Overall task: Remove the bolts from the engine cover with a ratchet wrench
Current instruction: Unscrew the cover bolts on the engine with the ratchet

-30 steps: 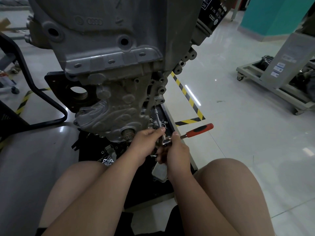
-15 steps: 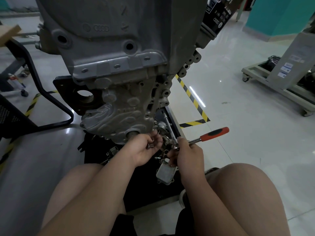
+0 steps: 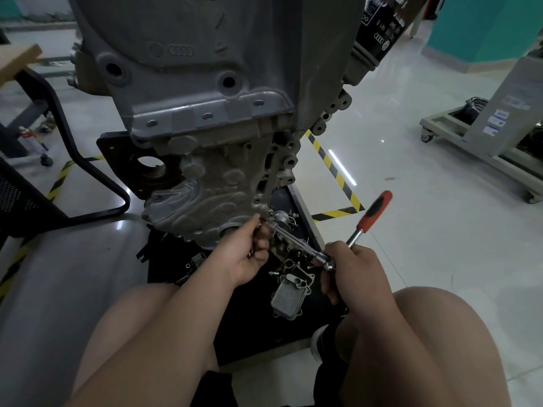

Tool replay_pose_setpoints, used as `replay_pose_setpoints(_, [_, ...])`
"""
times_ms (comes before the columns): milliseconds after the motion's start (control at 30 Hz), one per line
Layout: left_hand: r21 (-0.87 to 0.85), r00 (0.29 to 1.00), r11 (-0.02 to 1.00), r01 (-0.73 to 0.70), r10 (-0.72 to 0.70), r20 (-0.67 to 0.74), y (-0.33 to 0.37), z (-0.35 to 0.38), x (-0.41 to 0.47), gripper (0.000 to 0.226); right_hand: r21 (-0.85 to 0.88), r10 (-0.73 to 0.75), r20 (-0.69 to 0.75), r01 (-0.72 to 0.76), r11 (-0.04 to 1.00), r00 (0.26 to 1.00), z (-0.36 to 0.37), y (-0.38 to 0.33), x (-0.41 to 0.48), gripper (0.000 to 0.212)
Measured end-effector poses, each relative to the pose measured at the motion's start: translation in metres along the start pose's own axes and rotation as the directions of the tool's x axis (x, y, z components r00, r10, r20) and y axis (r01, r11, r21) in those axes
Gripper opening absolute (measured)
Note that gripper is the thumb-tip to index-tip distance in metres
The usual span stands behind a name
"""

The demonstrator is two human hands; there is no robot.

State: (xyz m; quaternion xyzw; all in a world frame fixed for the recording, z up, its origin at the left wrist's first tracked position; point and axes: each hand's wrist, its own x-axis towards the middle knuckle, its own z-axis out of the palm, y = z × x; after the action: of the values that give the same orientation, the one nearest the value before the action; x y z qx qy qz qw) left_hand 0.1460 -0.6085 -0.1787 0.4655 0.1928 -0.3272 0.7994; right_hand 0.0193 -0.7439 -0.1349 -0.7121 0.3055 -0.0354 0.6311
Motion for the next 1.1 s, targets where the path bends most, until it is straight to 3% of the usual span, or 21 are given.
replay_pose_setpoints(333, [-0.069,0.998,0.997,0.02,-0.024,-0.062,0.002,-0.003,0.006,0.032,-0.103,-0.039,0.04,0.043,0.994,0.998,0.003,0.001,0.0,0.039])
replay_pose_setpoints(733, [-0.098,1.0,0.995,-0.005,0.005,-0.002,0.001,-0.001,0.003,0.026,-0.062,-0.013,0.006,0.013,0.998,1.0,0.006,0.001,0.001,0.033])
replay_pose_setpoints(1100, [-0.1,0.999,0.994,-0.033,0.035,0.018,0.004,0.001,-0.005,0.024,0.007,-0.031,-0.051,0.031,0.999,0.998,0.004,0.002,0.005,0.04])
